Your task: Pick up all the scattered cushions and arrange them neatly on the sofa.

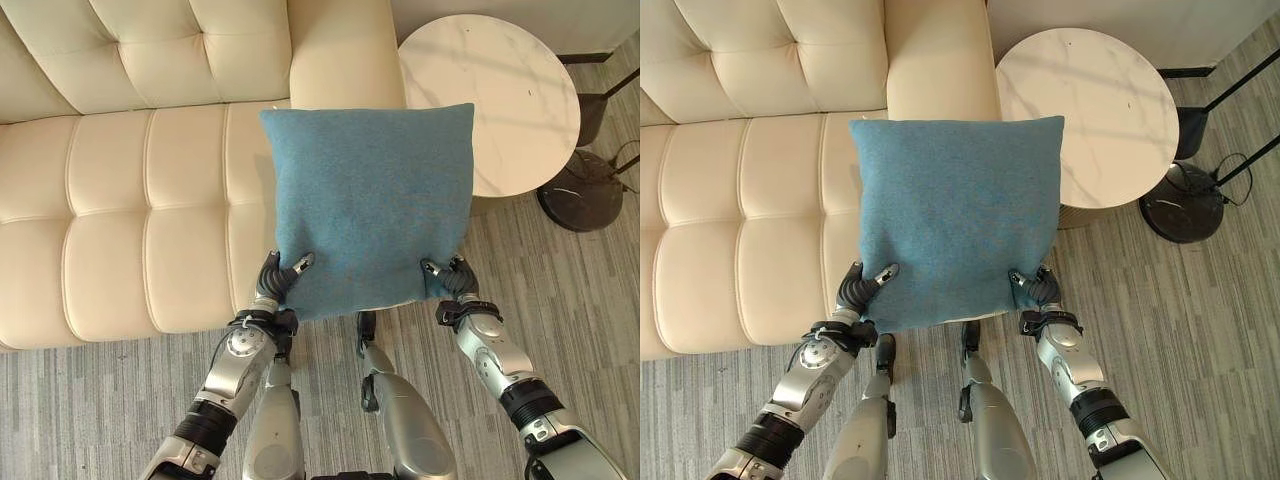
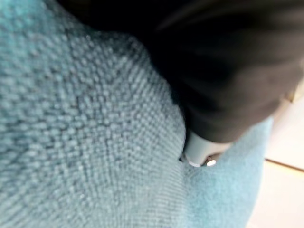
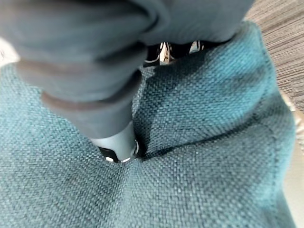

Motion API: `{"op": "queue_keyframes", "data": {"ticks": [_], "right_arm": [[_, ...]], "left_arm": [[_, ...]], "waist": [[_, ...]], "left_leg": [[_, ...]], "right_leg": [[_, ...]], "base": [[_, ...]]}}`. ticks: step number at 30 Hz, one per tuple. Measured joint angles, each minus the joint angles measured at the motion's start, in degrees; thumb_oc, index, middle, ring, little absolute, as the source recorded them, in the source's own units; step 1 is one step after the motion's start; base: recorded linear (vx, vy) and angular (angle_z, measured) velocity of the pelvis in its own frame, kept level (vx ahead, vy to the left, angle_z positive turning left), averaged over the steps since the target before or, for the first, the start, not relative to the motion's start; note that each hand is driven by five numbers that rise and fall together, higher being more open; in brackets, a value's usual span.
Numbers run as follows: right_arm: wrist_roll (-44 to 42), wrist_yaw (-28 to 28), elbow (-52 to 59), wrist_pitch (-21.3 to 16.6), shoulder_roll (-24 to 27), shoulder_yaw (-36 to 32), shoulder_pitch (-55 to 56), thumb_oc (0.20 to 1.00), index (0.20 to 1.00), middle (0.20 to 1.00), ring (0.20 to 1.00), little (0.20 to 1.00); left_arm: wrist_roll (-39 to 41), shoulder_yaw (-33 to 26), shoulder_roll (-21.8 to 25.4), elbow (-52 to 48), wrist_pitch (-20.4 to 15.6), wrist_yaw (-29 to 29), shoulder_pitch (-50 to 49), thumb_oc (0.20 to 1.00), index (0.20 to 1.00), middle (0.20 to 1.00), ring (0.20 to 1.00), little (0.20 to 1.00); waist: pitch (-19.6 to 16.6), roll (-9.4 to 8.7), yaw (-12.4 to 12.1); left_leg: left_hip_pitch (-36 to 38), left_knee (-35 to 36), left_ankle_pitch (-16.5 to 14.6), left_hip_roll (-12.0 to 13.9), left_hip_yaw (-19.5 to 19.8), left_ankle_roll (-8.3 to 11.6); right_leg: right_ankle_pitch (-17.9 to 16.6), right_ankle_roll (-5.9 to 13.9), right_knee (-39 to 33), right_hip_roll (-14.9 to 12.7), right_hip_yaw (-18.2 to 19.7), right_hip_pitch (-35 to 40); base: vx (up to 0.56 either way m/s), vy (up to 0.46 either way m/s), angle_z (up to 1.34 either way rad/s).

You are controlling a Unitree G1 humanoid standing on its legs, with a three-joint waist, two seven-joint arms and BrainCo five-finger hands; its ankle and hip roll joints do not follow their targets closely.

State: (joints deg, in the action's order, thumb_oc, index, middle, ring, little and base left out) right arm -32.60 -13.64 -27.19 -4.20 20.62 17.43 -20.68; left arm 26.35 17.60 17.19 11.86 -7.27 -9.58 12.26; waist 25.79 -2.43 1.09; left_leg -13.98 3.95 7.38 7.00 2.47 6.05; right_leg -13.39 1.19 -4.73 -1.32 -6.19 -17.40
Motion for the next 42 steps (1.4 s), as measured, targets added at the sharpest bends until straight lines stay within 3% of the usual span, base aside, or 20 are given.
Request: {"op": "queue_keyframes", "data": {"ticks": [6,7,16,19,23,33,42], "right_arm": [[-0.11,0.01,0.70,-0.04,0.01,0.05,0.07,0.200,0.200,0.200,0.200,0.200],[0.02,0.03,0.74,-0.04,0.01,0.05,0.07,1.000,1.000,1.000,1.000,1.000],[15.69,0.36,3.45,3.52,2.68,-2.53,2.09,1.000,1.000,1.000,1.000,1.000],[16.75,-0.72,0.42,4.48,2.70,-5.22,0.12,1.000,1.000,1.000,1.000,1.000],[16.49,-2.28,0.00,4.71,1.93,-5.45,-0.43,1.000,1.000,1.000,1.000,1.000],[6.55,-4.99,-5.87,4.62,1.09,-6.93,-5.87,1.000,1.000,1.000,1.000,1.000],[7.05,-7.10,-13.34,4.80,2.33,-6.87,-15.11,1.000,1.000,1.000,1.000,1.000]], "left_arm": [[0.01,0.03,0.20,0.00,0.00,-0.04,0.05,0.200,0.200,0.200,0.200,0.200],[0.01,-0.06,0.23,0.00,0.00,-0.04,0.05,0.200,0.200,0.200,0.200,0.200],[-0.05,-0.80,0.72,-1.67,0.63,0.66,-2.49,0.200,0.200,0.200,0.200,0.200],[-0.07,-0.75,1.20,-3.20,1.00,1.95,-4.01,0.200,0.200,0.200,0.200,0.200],[-0.02,-0.83,2.74,-5.10,1.54,2.89,-5.50,0.200,0.200,0.200,0.200,0.200],[0.00,-0.85,3.46,-5.12,2.26,4.55,-7.17,0.200,0.200,0.200,0.200,0.200],[0.02,-0.80,5.73,-7.83,2.26,4.91,-7.68,0.200,0.200,0.200,0.200,0.200]], "waist": [[-0.21,0.41,0.00],[-0.26,0.49,0.00],[-1.51,2.50,-0.07],[-1.51,2.49,-0.09],[-1.81,2.44,-0.20],[-2.70,2.41,-1.01],[-2.73,2.40,-1.90]], "left_leg": [[-0.05,0.01,-0.01,0.00,0.02,0.01],[-0.07,0.02,-0.01,0.00,0.04,0.00],[0.41,0.14,0.15,-0.03,0.07,-0.12],[1.21,0.50,0.42,-0.06,0.07,-0.14],[1.40,0.49,0.39,-0.07,0.12,-0.12],[1.20,0.52,0.33,-0.12,0.11,-0.04],[1.10,0.46,0.48,-0.22,0.12,-0.23]], "right_leg": [[-0.03,-0.04,0.00,0.00,0.00,0.00],[-0.11,-0.15,0.00,0.01,-0.02,0.00],[-0.15,-0.21,0.01,-0.06,-0.13,0.23],[-0.15,-0.21,0.01,-0.09,-0.13,0.88],[-0.11,-0.20,0.01,-0.10,-0.12,1.17],[-0.14,-0.16,0.00,-0.18,-0.09,1.29],[-0.14,-0.16,0.00,-0.24,-0.11,1.11]], "base": [[0.00,0.000,0.00],[0.00,0.000,0.00],[0.00,0.000,0.00],[0.00,0.000,0.00],[0.00,0.000,0.00],[0.00,0.000,0.00],[0.00,0.000,0.00]]}}
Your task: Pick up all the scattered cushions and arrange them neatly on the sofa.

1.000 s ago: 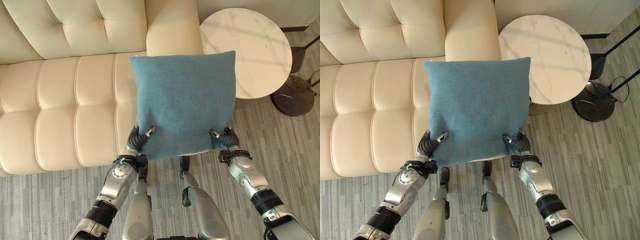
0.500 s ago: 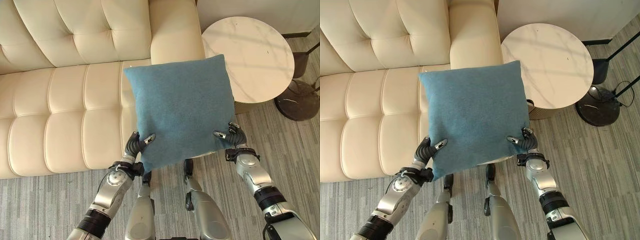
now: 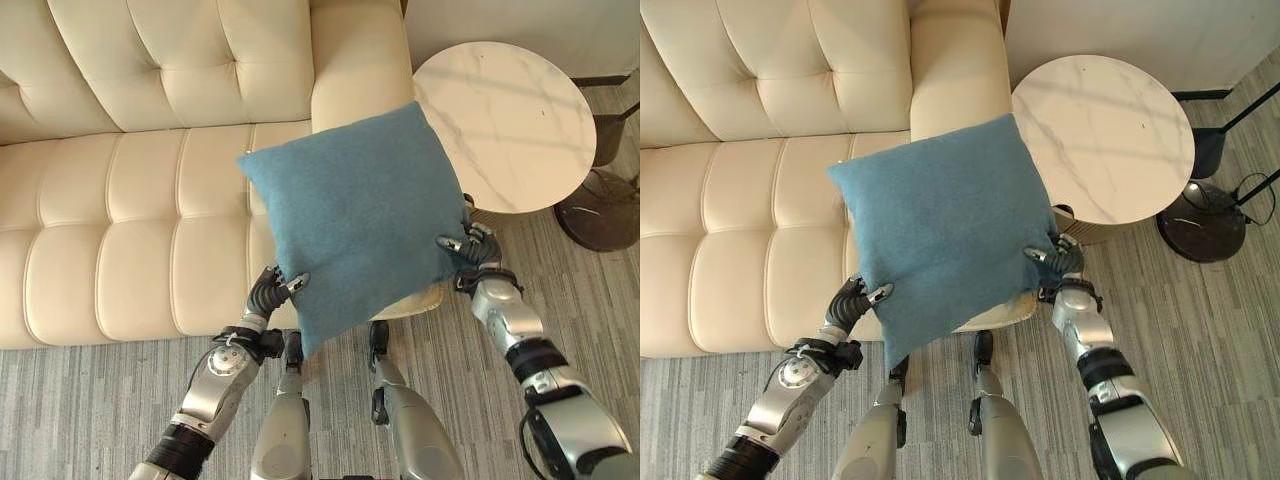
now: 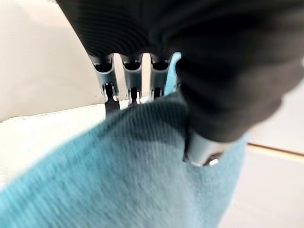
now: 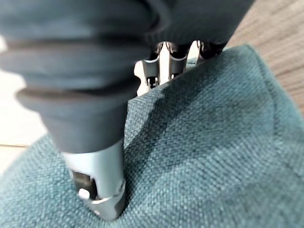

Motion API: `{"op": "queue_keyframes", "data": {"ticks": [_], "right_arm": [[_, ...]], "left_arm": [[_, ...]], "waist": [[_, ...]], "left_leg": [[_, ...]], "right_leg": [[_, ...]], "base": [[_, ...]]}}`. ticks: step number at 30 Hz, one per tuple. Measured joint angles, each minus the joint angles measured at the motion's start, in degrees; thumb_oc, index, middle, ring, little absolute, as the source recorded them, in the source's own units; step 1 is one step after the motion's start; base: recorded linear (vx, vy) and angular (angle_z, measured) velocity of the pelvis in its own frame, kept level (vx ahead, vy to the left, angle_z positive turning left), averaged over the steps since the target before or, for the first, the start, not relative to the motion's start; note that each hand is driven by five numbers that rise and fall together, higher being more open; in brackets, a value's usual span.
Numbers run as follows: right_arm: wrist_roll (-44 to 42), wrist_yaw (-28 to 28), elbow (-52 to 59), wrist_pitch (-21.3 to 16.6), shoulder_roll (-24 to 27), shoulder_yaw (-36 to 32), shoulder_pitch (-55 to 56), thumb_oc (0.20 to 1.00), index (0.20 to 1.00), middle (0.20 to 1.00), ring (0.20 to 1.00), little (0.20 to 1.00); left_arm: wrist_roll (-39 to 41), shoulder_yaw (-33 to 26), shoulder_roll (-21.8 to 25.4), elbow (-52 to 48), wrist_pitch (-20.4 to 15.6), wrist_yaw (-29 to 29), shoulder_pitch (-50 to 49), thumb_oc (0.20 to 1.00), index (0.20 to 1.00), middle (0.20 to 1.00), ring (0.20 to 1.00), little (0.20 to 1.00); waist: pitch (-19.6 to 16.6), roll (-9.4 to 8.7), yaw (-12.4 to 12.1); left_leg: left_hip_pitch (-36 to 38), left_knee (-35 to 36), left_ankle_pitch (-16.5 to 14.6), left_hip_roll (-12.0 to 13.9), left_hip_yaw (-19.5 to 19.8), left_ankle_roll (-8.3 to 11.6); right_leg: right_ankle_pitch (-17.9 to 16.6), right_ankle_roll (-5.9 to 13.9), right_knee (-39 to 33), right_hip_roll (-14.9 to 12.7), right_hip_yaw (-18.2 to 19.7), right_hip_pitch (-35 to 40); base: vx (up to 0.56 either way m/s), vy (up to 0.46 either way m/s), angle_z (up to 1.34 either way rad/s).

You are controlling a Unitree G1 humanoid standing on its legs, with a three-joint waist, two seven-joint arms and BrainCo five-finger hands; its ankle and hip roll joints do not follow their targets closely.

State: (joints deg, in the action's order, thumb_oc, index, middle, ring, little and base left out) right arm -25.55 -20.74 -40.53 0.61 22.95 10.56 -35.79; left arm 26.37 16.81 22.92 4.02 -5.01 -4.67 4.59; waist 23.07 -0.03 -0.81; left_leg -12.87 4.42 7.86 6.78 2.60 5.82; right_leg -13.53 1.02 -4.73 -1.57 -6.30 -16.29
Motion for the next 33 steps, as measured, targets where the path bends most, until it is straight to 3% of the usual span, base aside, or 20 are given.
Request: {"op": "queue_keyframes", "data": {"ticks": [5,11,12,13,22,33], "right_arm": [[0.68,-0.40,-0.25,-0.05,-0.59,-0.04,0.13,1.000,1.000,1.000,1.000,1.000],[-3.46,3.27,1.71,-0.57,-3.87,2.53,3.65,1.000,1.000,1.000,1.000,1.000],[-5.23,4.10,3.00,-0.71,-3.91,2.76,4.55,0.526,0.526,0.526,0.526,0.526],[-6.00,4.66,3.28,-0.84,-3.84,2.78,4.87,0.200,0.200,0.200,0.200,0.200],[-17.34,11.71,8.50,-2.78,-4.03,7.28,11.01,0.200,0.200,0.200,0.200,0.200],[-24.22,14.75,13.98,-4.12,-5.62,9.20,16.83,0.200,0.200,0.200,0.200,0.200]], "left_arm": [[0.01,-0.11,1.01,-0.50,0.00,-0.19,-0.49,0.200,0.200,0.200,0.200,0.200],[0.00,-1.75,0.81,-0.47,0.24,0.15,-1.11,0.200,0.200,0.200,0.200,0.200],[0.00,-1.91,0.63,-0.46,0.27,0.15,-1.11,0.200,0.200,0.200,0.200,0.200],[0.00,-2.00,0.57,-0.46,0.29,0.15,-1.07,0.200,0.200,0.200,0.200,0.200],[0.02,-4.29,-2.08,3.48,0.36,-0.34,-1.22,0.200,0.200,0.200,0.200,0.200],[2.28,-5.82,-2.02,3.41,0.17,-1.34,-1.83,0.200,0.200,0.200,0.200,0.200]], "waist": [[-0.01,0.03,-0.42],[-0.08,0.13,-0.55],[-0.15,0.19,-0.61],[-0.24,0.17,-0.63],[-1.87,0.25,-1.56],[-2.64,-0.13,-2.70]], "left_leg": [[-0.11,0.02,0.09,-0.02,-0.03,-0.04],[-0.13,0.02,0.07,0.06,-0.01,-0.02],[-0.11,0.02,0.06,0.06,0.02,-0.01],[-0.09,0.02,0.06,0.06,0.02,-0.01],[-0.32,0.01,-0.16,0.11,0.25,0.27],[-0.81,-0.10,0.30,-0.12,1.37,0.19]], "right_leg": [[0.01,-0.02,0.00,-0.03,-0.02,-0.33],[0.17,-0.19,0.00,0.04,-0.09,-0.26],[0.17,-0.19,0.00,0.05,-0.10,-0.19],[0.17,-0.19,0.00,0.04,-0.12,-0.16],[0.24,-0.27,0.00,0.04,-0.42,-0.05],[0.46,-0.30,0.01,-0.30,-1.78,-0.01]], "base": [[0.00,0.000,0.00],[0.00,0.000,0.00],[0.00,0.000,0.00],[0.03,-0.023,0.00],[0.00,0.000,0.01],[-0.01,0.034,0.08]]}}
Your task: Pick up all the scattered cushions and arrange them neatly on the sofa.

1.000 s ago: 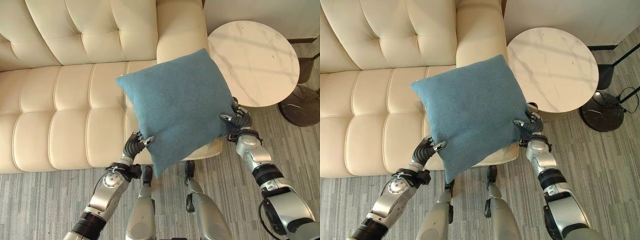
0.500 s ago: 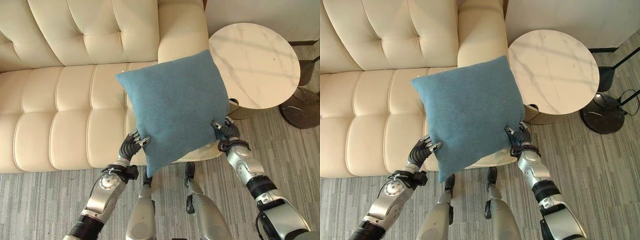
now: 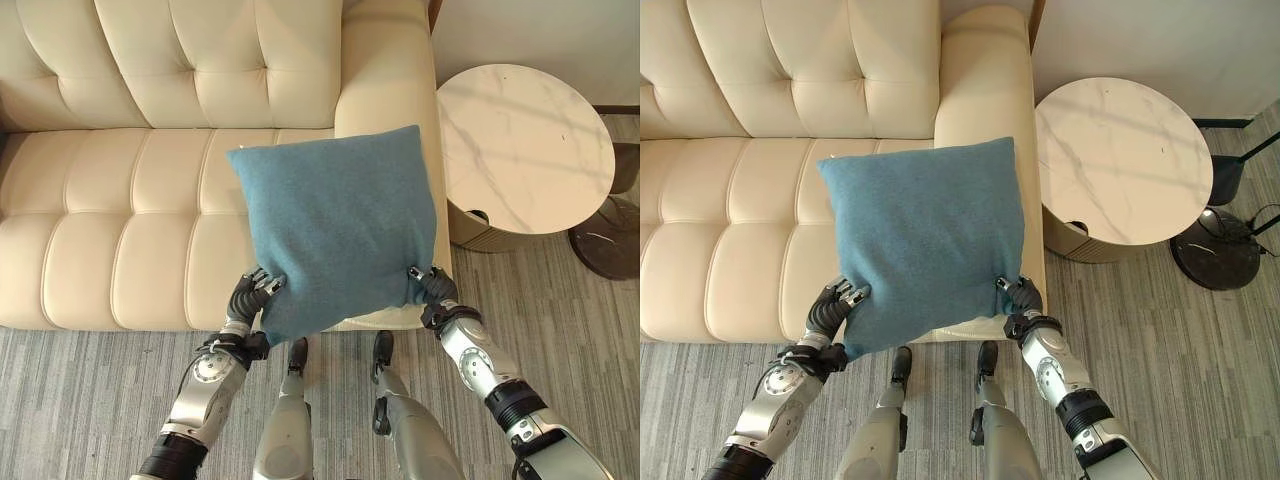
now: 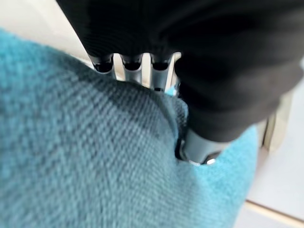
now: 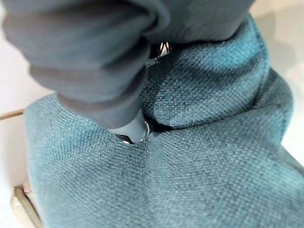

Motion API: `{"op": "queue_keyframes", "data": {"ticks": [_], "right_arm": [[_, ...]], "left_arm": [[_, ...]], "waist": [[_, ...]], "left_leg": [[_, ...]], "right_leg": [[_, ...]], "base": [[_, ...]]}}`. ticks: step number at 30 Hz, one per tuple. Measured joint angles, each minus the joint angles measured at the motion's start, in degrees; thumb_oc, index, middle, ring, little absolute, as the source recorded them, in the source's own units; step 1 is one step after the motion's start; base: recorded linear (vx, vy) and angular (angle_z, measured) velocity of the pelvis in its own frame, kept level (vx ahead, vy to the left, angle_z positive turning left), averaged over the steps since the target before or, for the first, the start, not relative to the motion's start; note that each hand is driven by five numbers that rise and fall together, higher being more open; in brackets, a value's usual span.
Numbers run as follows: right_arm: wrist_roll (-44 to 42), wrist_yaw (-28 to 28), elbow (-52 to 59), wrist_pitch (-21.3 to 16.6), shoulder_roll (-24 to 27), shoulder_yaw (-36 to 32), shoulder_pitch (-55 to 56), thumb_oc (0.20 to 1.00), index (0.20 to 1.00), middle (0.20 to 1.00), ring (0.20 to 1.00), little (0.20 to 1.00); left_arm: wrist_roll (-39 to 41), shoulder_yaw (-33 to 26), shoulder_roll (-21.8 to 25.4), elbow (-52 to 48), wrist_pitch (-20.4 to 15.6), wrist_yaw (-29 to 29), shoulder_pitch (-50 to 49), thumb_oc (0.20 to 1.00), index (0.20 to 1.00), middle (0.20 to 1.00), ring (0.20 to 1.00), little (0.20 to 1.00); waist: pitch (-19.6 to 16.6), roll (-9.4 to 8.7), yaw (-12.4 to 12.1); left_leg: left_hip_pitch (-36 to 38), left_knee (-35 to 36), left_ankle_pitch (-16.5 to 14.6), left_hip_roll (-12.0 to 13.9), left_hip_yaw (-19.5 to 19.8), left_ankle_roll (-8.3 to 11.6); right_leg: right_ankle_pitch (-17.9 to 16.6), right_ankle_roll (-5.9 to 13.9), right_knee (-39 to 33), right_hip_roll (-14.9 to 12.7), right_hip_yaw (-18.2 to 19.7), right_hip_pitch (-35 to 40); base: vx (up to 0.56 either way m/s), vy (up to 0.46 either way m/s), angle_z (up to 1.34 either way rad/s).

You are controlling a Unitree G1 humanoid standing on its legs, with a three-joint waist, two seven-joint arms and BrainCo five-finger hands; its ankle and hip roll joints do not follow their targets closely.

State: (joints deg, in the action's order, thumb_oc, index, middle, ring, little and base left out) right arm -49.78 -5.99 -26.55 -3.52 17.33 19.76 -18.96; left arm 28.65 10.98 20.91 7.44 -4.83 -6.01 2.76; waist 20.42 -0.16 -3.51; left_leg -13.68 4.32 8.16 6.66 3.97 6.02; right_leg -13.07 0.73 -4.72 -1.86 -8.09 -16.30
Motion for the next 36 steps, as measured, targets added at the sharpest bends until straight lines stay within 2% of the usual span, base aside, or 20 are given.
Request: {"op": "queue_keyframes", "data": {"ticks": [6,7,11,14,16,19,23,25,26,27,28,30,31,34,36], "right_arm": [[-1.68,1.14,11.01,0.00,0.84,-0.25,7.70,0.200,0.200,0.200,0.200,0.200],[-1.69,1.31,13.48,0.08,0.76,-0.42,9.87,0.200,0.200,0.200,0.200,0.200],[-2.16,2.02,19.16,0.11,0.01,-2.29,15.04,0.200,0.200,0.200,0.200,0.200],[-3.27,2.29,19.19,0.10,-1.92,-2.49,16.31,0.200,0.200,0.200,0.200,0.200],[-4.21,2.59,19.19,0.08,-2.77,-2.40,17.13,0.200,0.200,0.200,0.200,0.200],[-5.46,3.15,19.20,0.07,-3.18,-2.27,18.94,0.200,0.200,0.200,0.200,0.200],[-6.21,4.03,19.22,0.17,-3.17,-2.23,20.51,0.200,0.200,0.200,0.200,0.200],[-6.52,4.18,19.23,0.20,-3.15,-2.18,20.67,0.200,0.200,0.200,0.200,0.200],[-6.53,4.47,19.27,0.21,-3.71,-2.14,21.21,0.200,0.200,0.200,0.200,0.200],[-6.56,4.81,19.33,0.21,-3.67,-2.10,21.58,0.200,0.200,0.200,0.200,0.200],[-6.55,4.88,19.36,0.24,-3.87,-2.01,21.56,0.200,0.200,0.200,0.200,0.200],[-6.61,5.06,20.48,0.17,-3.41,-2.23,21.43,0.200,0.200,0.200,0.200,0.200],[-6.69,5.15,20.50,0.12,-3.27,-1.98,21.11,0.200,0.200,0.200,0.200,0.200],[-7.66,5.15,20.78,-0.44,-2.28,-1.96,21.10,0.200,0.200,0.200,0.200,0.200],[-7.74,5.15,21.44,-1.35,-0.77,-2.24,21.14,0.200,0.200,0.200,0.200,0.200]], "left_arm": [[0.88,-2.02,0.07,-3.53,-0.56,-0.96,-0.41,0.200,0.200,0.200,0.200,0.200],[1.76,-2.30,0.23,-5.27,-0.89,-0.98,-0.72,0.200,0.200,0.200,0.200,0.200],[1.81,-2.37,0.81,-9.96,-2.19,-1.06,-0.98,0.200,0.200,0.200,0.200,0.200],[1.80,-2.37,1.22,-10.41,-2.20,-1.08,-1.15,0.200,0.200,0.200,0.200,0.200],[1.79,-2.48,1.57,-11.42,-2.23,-1.12,-1.58,0.200,0.200,0.200,0.200,0.200],[1.79,-2.45,1.45,-11.99,-2.31,-1.12,-1.94,0.200,0.200,0.200,0.200,0.200],[1.82,-2.39,1.27,-12.03,-2.31,-1.09,-3.19,0.200,0.200,0.200,0.200,0.200],[2.01,-2.51,0.99,-12.22,-2.30,-1.07,-4.10,0.200,0.200,0.200,0.200,0.200],[2.47,-2.80,1.17,-13.24,-2.28,-1.05,-5.41,0.200,0.200,0.200,0.200,0.200],[2.51,-2.81,1.31,-13.82,-2.28,-1.04,-6.04,0.200,0.200,0.200,0.200,0.200],[2.65,-3.12,1.30,-14.22,-2.28,-0.99,-6.54,0.200,0.200,0.200,0.200,0.200],[2.79,-4.56,-0.32,-14.45,-2.28,-0.98,-7.54,0.200,0.200,0.200,0.200,0.200],[2.95,-4.86,-0.74,-14.46,-2.30,-1.02,-7.64,0.200,0.200,0.200,0.200,0.200],[3.01,-4.46,-1.11,-15.29,-2.31,-1.02,-7.43,0.200,0.200,0.200,0.200,0.200],[3.02,-4.17,-2.35,-15.35,-2.33,-1.01,-6.77,0.200,0.200,0.200,0.200,0.200]], "waist": [[-0.31,-0.74,0.29],[-0.84,-1.36,0.18],[-2.27,-3.74,1.08],[-3.28,-5.68,1.98],[-3.49,-6.48,2.03],[-3.56,-6.75,3.06],[-3.56,-6.74,3.01],[-3.57,-6.27,2.63],[-3.69,-5.82,2.59],[-4.07,-6.03,1.96],[-4.24,-6.18,1.10],[-5.50,-4.85,0.45],[-5.91,-4.01,-0.26],[-6.42,-3.00,0.01],[-6.36,-1.45,0.17]], "left_leg": [[3.57,0.15,-0.26,-0.72,-0.30,-0.37],[4.56,0.20,-0.88,-0.92,-0.51,-1.18],[5.35,0.16,-1.19,-2.55,-1.77,-1.82],[7.07,-0.03,-1.78,-4.15,-4.57,-2.63],[7.82,-0.10,-2.08,-4.56,-6.23,-3.15],[8.45,-1.51,-2.78,-5.20,-6.42,-4.13],[9.32,-3.10,-3.86,-5.23,-6.33,-4.68],[9.89,-2.95,-4.31,-3.69,-6.26,-5.08],[10.62,-3.06,-4.47,-2.55,-5.54,-4.47],[10.80,-3.00,-4.39,-1.81,-5.82,-4.19],[11.15,-3.05,-4.46,-2.00,-5.89,-3.68],[10.64,-3.03,-4.23,-0.56,-5.79,-2.67],[10.48,-2.99,-3.74,0.21,-5.65,-1.99],[9.67,-3.83,-3.75,0.76,-4.40,-1.70],[8.52,-4.29,-2.77,0.81,-2.59,-0.68]], "right_leg": [[0.77,1.15,0.00,-0.84,0.32,3.50],[1.15,1.33,0.00,-1.13,0.33,4.51],[0.87,2.28,0.01,-2.60,1.76,4.65],[0.39,3.54,0.02,-3.68,3.75,5.02],[0.39,4.05,0.03,-4.40,4.82,5.09],[1.61,5.05,2.44,-4.97,5.08,5.25],[3.71,5.59,5.30,-4.78,5.36,5.71],[5.24,5.52,7.37,-3.82,5.43,5.96],[9.13,4.57,14.16,-1.89,5.18,5.04],[10.77,3.70,14.62,-1.42,5.28,5.15],[11.12,3.21,14.81,-1.17,5.18,4.98],[9.42,1.53,11.20,0.57,5.61,6.22],[8.49,1.38,9.25,1.52,5.79,7.36],[8.18,0.89,7.94,2.08,4.64,8.36],[8.26,0.73,7.92,2.29,3.23,8.82]], "base": [[0.02,0.122,0.00],[-0.01,0.183,-0.03],[-0.04,0.209,-0.09],[-0.09,0.088,-0.37],[-0.09,0.062,-0.35],[-0.06,0.065,-0.05],[-0.03,0.006,0.02],[-0.06,-0.090,0.06],[-0.05,-0.078,0.09],[-0.11,-0.174,0.03],[-0.08,-0.151,-0.10],[-0.10,-0.179,-0.09],[-0.08,-0.112,-0.01],[-0.12,-0.124,0.24],[-0.16,-0.071,0.53]]}}
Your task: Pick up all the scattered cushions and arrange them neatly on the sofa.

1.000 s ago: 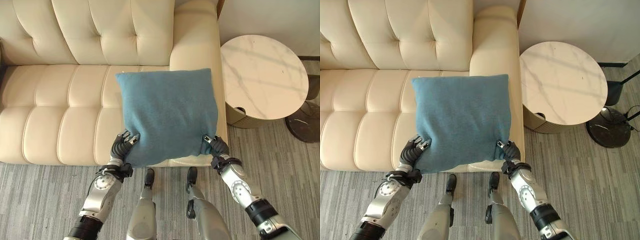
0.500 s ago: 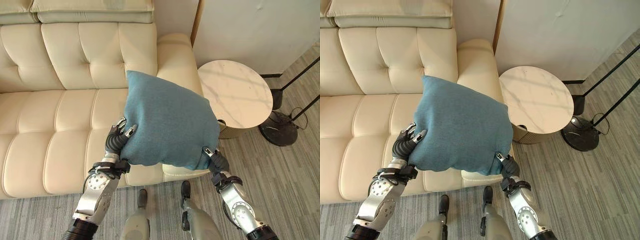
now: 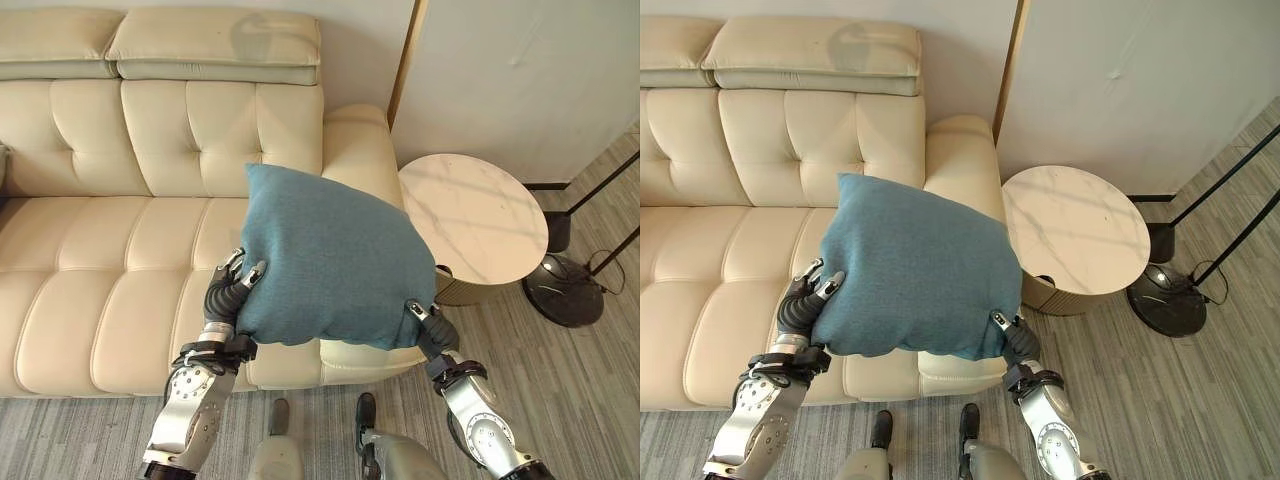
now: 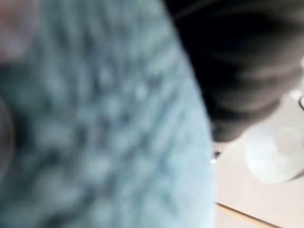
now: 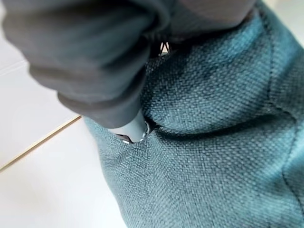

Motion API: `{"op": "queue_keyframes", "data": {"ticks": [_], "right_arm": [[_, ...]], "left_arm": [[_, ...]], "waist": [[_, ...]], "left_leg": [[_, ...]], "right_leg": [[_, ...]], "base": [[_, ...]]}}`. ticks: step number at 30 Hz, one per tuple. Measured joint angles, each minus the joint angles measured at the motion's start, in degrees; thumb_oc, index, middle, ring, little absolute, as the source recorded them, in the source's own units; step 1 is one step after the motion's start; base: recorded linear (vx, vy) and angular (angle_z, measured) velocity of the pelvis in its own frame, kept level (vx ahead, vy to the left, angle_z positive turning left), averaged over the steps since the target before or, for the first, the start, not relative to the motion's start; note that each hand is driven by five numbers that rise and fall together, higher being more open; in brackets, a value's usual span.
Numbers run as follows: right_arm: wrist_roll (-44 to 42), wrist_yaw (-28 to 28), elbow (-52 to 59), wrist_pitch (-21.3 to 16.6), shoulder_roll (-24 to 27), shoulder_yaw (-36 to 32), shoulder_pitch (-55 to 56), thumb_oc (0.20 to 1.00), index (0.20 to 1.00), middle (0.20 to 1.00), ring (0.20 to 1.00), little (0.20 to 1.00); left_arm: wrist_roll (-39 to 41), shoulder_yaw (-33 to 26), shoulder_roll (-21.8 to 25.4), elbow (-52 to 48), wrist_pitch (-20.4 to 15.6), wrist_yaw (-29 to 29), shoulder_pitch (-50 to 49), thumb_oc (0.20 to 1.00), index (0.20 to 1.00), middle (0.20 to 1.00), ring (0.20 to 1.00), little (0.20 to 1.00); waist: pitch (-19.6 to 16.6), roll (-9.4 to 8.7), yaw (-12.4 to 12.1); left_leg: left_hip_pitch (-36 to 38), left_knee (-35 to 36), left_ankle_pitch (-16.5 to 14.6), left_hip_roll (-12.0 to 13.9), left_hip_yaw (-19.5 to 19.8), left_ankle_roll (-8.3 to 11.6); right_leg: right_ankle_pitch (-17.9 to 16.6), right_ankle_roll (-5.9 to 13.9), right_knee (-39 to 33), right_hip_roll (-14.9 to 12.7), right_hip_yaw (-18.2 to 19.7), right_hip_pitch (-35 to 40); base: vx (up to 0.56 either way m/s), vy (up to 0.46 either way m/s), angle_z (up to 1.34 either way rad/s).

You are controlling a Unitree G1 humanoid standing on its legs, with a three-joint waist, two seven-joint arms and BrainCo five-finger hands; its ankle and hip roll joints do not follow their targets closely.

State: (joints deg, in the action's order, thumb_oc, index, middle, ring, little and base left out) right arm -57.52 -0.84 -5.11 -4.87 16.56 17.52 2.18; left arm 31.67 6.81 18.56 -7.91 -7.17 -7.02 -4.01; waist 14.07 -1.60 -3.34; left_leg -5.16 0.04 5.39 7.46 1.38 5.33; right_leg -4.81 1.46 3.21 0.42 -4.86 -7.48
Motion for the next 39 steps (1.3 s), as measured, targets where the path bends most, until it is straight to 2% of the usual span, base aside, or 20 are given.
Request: {"op": "queue_keyframes", "data": {"ticks": [2,3,6,8,9,10,11,13,15,17,20,22,25,28,31,34,36,37,38,39], "right_arm": [[0.02,0.01,0.18,-0.25,0.51,0.01,-0.29,0.200,0.200,0.200,0.200,0.200],[0.02,0.00,0.95,-0.37,0.62,-0.06,-0.28,0.200,0.200,0.200,0.200,0.200],[0.02,0.01,1.56,-0.83,0.89,0.04,-1.35,0.200,0.200,0.200,0.200,0.200],[0.02,0.03,1.68,-0.86,0.66,0.06,-1.44,0.200,0.200,0.200,0.200,0.200],[0.04,0.03,1.86,-0.89,1.03,0.05,-1.68,0.200,0.200,0.200,0.200,0.200],[0.04,0.03,2.17,-0.89,1.38,0.16,-1.62,0.200,0.200,0.200,0.200,0.200],[0.05,0.04,3.33,-0.88,2.39,0.04,-0.92,0.200,0.200,0.200,0.200,0.200],[0.04,0.08,3.57,-1.03,2.27,-0.16,-0.57,0.200,0.200,0.200,0.200,0.200],[0.04,0.24,3.55,-1.43,2.14,-1.04,0.03,0.200,0.200,0.200,0.200,0.200],[0.04,0.31,3.94,-1.47,2.38,-1.61,0.60,0.200,0.200,0.200,0.200,0.200],[0.11,0.49,4.77,-1.43,1.19,-2.41,2.47,0.200,0.200,0.200,0.200,0.200],[0.18,0.52,5.71,-1.42,1.34,-2.41,2.59,0.200,0.200,0.200,0.200,0.200],[0.65,0.56,5.61,-1.29,-1.30,-2.25,2.75,0.200,0.200,0.200,0.200,0.200],[1.32,0.57,5.61,-0.92,-3.14,-1.79,2.74,0.200,0.200,0.200,0.200,0.200],[1.38,0.58,5.61,-0.89,-3.26,-2.35,2.63,0.200,0.200,0.200,0.200,0.200],[1.87,0.58,5.61,-0.91,-3.21,-3.60,2.64,0.200,0.200,0.200,0.200,0.200],[1.89,0.62,5.59,-0.94,-3.05,-4.08,2.61,0.200,0.200,0.200,0.200,0.200],[1.89,0.62,5.59,-0.94,-3.07,-4.12,2.65,0.200,0.200,0.200,0.200,0.200],[1.88,0.62,5.66,-0.94,-3.28,-3.80,2.64,0.200,0.200,0.200,0.200,0.200],[1.88,0.62,5.65,-0.94,-3.36,-3.21,2.52,0.200,0.200,0.200,0.200,0.200]], "left_arm": [[0.03,0.09,-0.32,-0.04,-0.11,-0.02,-0.16,0.200,0.200,0.200,0.200,0.200],[0.13,0.01,-0.36,-0.09,-0.20,-0.05,0.31,0.200,0.200,0.200,0.200,0.200],[0.96,-0.21,-0.38,-0.90,-1.12,-0.45,0.88,0.200,0.200,0.200,0.200,0.200],[0.96,-0.17,0.28,-1.26,-1.35,-0.49,1.24,0.200,0.200,0.200,0.200,0.200],[0.96,-0.12,0.28,-1.29,-1.55,-0.52,1.17,0.200,0.200,0.200,0.200,0.200],[0.98,-0.11,0.09,-1.29,-1.57,-0.57,1.05,0.200,0.200,0.200,0.200,0.200],[0.99,-0.04,-0.91,-1.24,-1.63,-0.62,1.01,0.200,0.200,0.200,0.200,0.200],[1.00,0.01,-1.41,-1.72,-2.13,-0.75,1.41,0.200,0.200,0.200,0.200,0.200],[1.00,0.48,-0.83,-2.26,-2.37,-0.75,1.49,0.200,0.200,0.200,0.200,0.200],[1.06,1.53,-0.76,-2.66,-2.52,-0.80,0.72,0.200,0.200,0.200,0.200,0.200],[1.19,1.98,-1.00,-2.75,-2.64,-0.66,-0.28,0.200,0.200,0.200,0.200,0.200],[1.35,1.79,-0.92,-2.77,-2.64,-0.66,-0.58,0.200,0.200,0.200,0.200,0.200],[1.69,0.45,-0.11,-2.90,-2.63,-0.55,-1.20,0.200,0.200,0.200,0.200,0.200],[1.69,-0.66,0.99,-2.87,-2.63,-0.56,-1.79,0.200,0.200,0.200,0.200,0.200],[1.67,-0.29,1.19,-2.66,-2.65,-0.55,-1.42,0.200,0.200,0.200,0.200,0.200],[1.40,0.67,1.10,-2.45,-2.54,-0.56,0.06,0.200,0.200,0.200,0.200,0.200],[0.96,0.92,0.98,-2.42,-2.56,-0.62,0.79,0.200,0.200,0.200,0.200,0.200],[0.96,0.89,1.01,-2.42,-2.55,-0.69,0.77,0.200,0.200,0.200,0.200,0.200],[0.97,0.76,1.71,-2.43,-2.59,-0.87,0.97,0.200,0.200,0.200,0.200,0.200],[0.97,0.11,2.34,-2.43,-2.59,-0.97,0.85,0.200,0.200,0.200,0.200,0.200]], "waist": [[-0.24,1.04,-0.59],[-0.22,1.37,0.25],[0.10,2.97,-0.07],[0.21,1.65,0.22],[0.56,0.86,-0.21],[0.48,1.01,-0.18],[-0.28,2.95,1.14],[-0.50,1.63,2.55],[-0.52,0.93,3.36],[-0.94,0.93,3.42],[-2.31,1.25,4.46],[-3.27,2.37,4.26],[-4.32,0.42,4.05],[-4.74,-0.93,3.95],[-5.02,-1.47,2.87],[-4.96,-1.32,3.61],[-4.67,-0.77,4.78],[-4.70,-0.36,5.05],[-4.68,-0.69,5.62],[-4.74,-1.60,5.57]], "left_leg": [[-0.62,-0.62,0.52,0.02,1.30,0.25],[-1.78,-1.53,-0.09,-0.08,1.25,0.31],[-3.23,-0.42,-1.56,0.32,0.33,-0.98],[-2.79,0.08,-5.23,-0.38,-2.14,0.18],[-2.92,-2.40,-5.31,-1.48,-2.37,-1.81],[-2.88,-5.17,-6.23,-1.67,-3.63,-3.18],[-2.36,-5.32,-8.03,-0.37,-6.47,-5.57],[-1.38,-2.30,-7.91,-0.01,-10.02,-5.67],[-0.84,-0.05,-7.96,1.19,-15.15,-5.64],[0.35,-0.13,-6.85,2.03,-18.59,-6.52],[0.46,0.44,-5.77,1.99,-21.21,-5.23],[0.41,1.76,1.58,1.44,-20.24,-4.86],[1.48,3.68,2.22,-1.40,-19.14,-4.57],[2.49,3.71,1.61,-2.49,-19.03,-5.54],[2.96,3.62,0.99,-3.41,-18.62,-6.19],[2.56,3.54,0.62,-4.46,-17.07,-6.24],[2.29,3.67,0.13,-4.90,-15.54,-7.26],[2.42,4.16,-0.33,-4.30,-15.48,-7.93],[2.37,4.50,0.09,-4.29,-15.38,-8.05],[2.49,4.51,0.02,-4.57,-16.27,-8.02]], "right_leg": [[0.13,-0.19,-0.05,0.19,-1.33,0.43],[1.06,-1.38,-0.05,-0.50,-1.98,0.37],[2.41,-1.90,3.15,-1.03,-4.37,-1.35],[3.34,-2.61,3.60,-3.18,-4.60,-1.83],[3.26,-2.57,3.58,-4.75,-4.87,-1.63],[3.00,-2.30,3.45,-5.30,-5.53,-1.15],[3.60,-1.47,3.88,-4.78,-7.80,0.21],[4.67,-1.33,4.83,-5.84,-8.81,0.60],[3.22,-0.96,2.59,-7.15,-12.82,3.00],[3.94,-0.45,0.64,-7.99,-15.98,5.86],[4.02,1.49,-0.99,-9.29,-21.00,9.39],[3.77,2.66,-2.58,-8.64,-22.25,10.51],[3.22,3.36,-3.51,-10.75,-21.80,11.70],[2.87,3.88,-3.42,-11.89,-21.64,12.85],[3.15,4.56,-2.91,-12.53,-21.71,13.42],[5.06,5.89,1.09,-14.09,-21.51,12.41],[6.71,5.49,9.31,-15.75,-19.08,8.15],[9.23,6.26,11.94,-15.73,-16.46,5.94],[12.27,7.04,12.20,-14.25,-11.66,3.15],[12.58,6.50,11.87,-13.57,-11.73,0.73]], "base": [[-0.21,-0.018,0.46],[-0.16,0.010,0.48],[-0.14,0.025,0.58],[-0.06,0.045,0.63],[-0.06,0.052,0.37],[-0.06,0.073,0.51],[-0.03,0.043,0.88],[0.02,0.143,1.09],[0.03,0.159,1.05],[0.03,0.163,0.86],[0.10,0.233,0.94],[0.06,0.173,0.39],[0.07,0.233,0.27],[0.04,0.197,0.08],[0.06,0.251,0.06],[0.06,0.221,0.31],[0.10,0.111,0.18],[0.16,0.067,0.11],[0.19,0.048,-0.05],[0.17,0.023,-0.13]]}}
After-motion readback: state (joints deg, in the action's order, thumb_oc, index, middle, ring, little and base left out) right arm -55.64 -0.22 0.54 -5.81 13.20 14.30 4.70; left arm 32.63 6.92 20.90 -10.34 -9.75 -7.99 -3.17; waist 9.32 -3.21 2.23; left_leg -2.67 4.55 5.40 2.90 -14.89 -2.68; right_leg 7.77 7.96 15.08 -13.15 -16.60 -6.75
